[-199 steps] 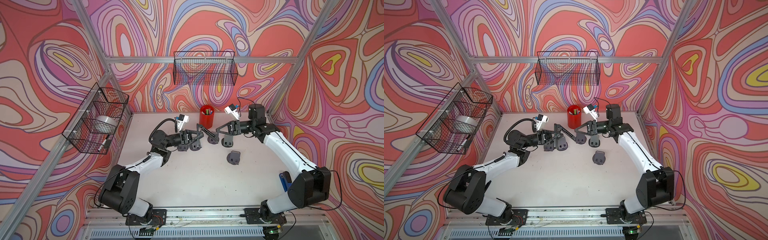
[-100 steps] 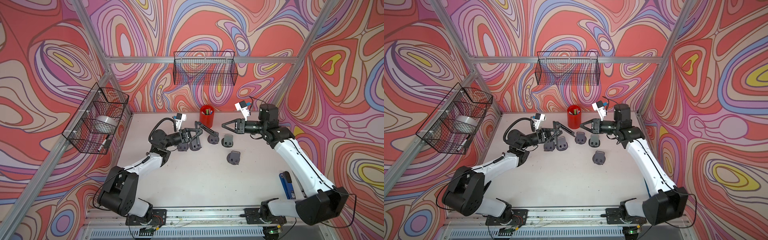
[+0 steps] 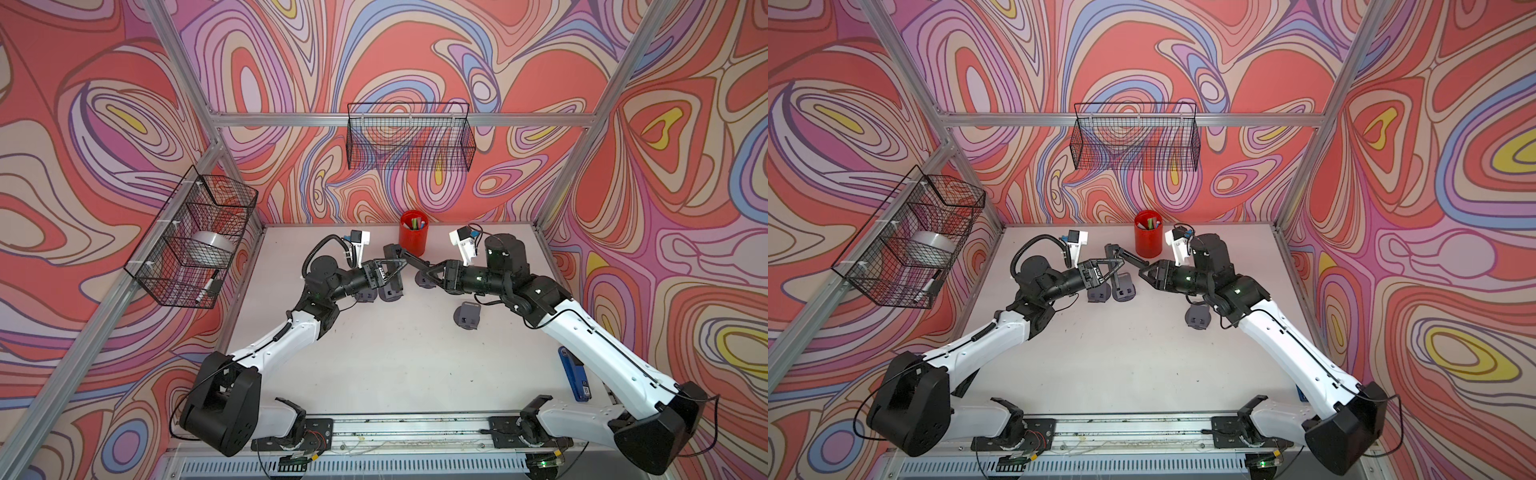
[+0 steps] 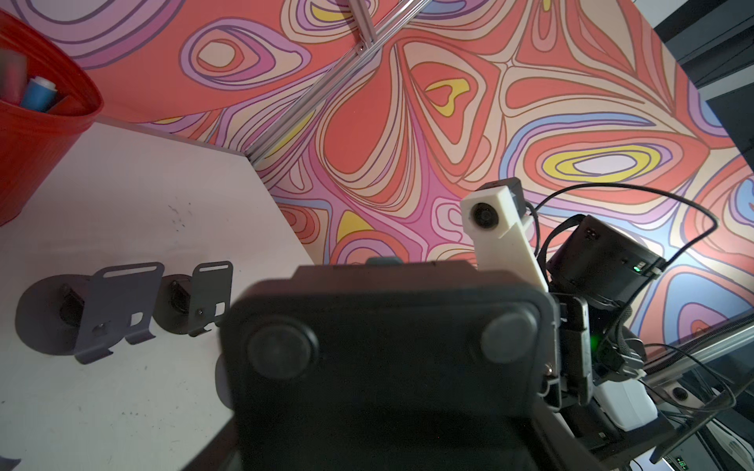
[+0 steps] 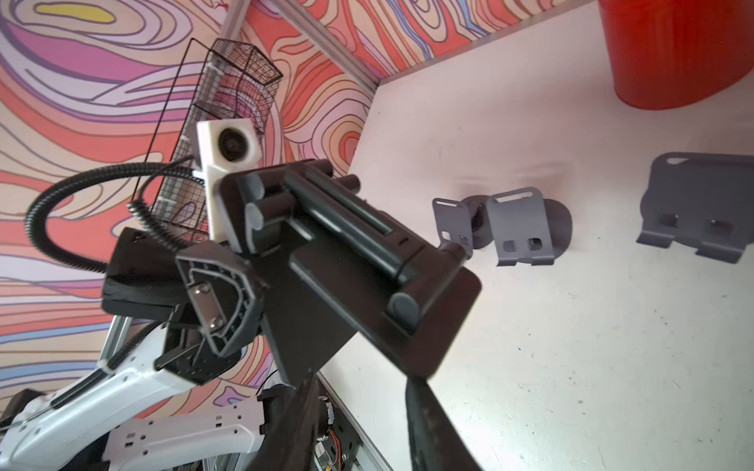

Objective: Open the phone stand

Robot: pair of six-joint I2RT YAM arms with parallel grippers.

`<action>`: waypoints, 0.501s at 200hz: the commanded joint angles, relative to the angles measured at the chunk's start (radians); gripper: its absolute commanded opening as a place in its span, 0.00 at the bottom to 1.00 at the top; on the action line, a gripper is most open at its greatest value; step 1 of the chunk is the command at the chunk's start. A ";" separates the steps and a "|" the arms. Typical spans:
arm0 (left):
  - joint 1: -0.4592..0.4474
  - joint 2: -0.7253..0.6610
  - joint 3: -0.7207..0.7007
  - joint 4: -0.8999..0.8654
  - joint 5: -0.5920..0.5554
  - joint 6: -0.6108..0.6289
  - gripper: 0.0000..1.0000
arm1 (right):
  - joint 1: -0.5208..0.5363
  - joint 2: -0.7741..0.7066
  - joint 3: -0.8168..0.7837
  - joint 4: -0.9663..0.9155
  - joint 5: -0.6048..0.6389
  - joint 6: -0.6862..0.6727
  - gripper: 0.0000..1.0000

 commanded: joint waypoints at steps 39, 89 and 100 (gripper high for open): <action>-0.006 0.015 0.011 0.105 -0.017 -0.010 0.00 | 0.030 0.052 0.050 0.019 0.058 0.043 0.23; -0.006 0.018 0.022 0.096 -0.017 -0.015 0.00 | 0.076 0.069 0.232 -0.323 0.261 -0.157 0.39; -0.005 0.027 0.028 0.111 -0.013 -0.033 0.00 | 0.076 0.065 0.250 -0.365 0.274 -0.203 0.41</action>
